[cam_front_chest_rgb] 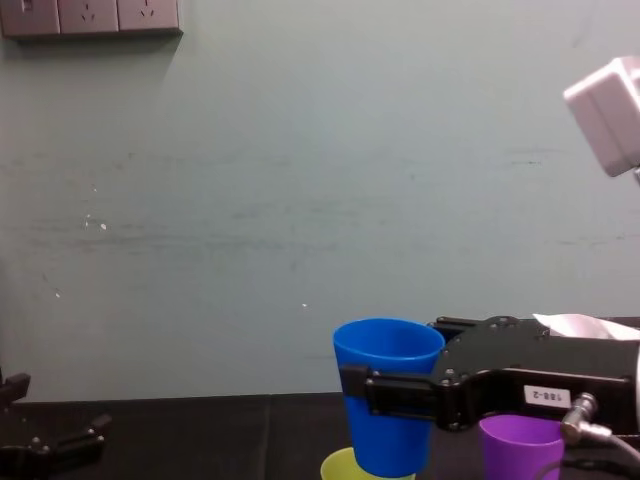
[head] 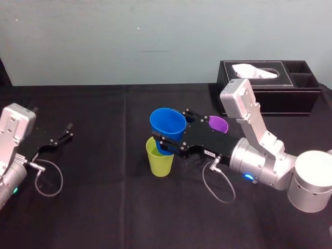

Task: Stack the three plastic cups sequentially using one hand.

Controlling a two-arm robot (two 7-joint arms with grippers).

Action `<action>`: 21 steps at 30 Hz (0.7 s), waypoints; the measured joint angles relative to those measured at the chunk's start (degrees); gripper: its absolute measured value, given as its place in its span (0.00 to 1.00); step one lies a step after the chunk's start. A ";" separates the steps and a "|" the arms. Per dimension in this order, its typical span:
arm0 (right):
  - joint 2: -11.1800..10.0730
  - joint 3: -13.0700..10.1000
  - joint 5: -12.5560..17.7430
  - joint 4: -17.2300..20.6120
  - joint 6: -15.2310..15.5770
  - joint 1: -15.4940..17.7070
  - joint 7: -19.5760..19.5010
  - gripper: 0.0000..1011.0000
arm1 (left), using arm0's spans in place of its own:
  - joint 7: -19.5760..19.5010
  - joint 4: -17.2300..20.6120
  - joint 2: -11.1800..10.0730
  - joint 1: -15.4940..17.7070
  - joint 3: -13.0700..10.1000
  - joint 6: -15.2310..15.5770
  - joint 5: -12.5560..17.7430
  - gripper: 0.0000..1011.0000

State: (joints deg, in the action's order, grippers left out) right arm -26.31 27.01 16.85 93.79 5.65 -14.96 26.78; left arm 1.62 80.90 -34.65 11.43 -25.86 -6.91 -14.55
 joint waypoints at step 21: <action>1.81 0.74 -0.52 -3.01 0.30 -2.00 0.12 0.72 | 0.00 0.00 0.00 0.00 0.00 0.00 0.00 1.00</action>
State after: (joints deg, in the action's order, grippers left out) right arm -24.50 27.75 16.33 90.79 5.96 -16.96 26.90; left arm 1.62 80.90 -34.65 11.43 -25.86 -6.91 -14.55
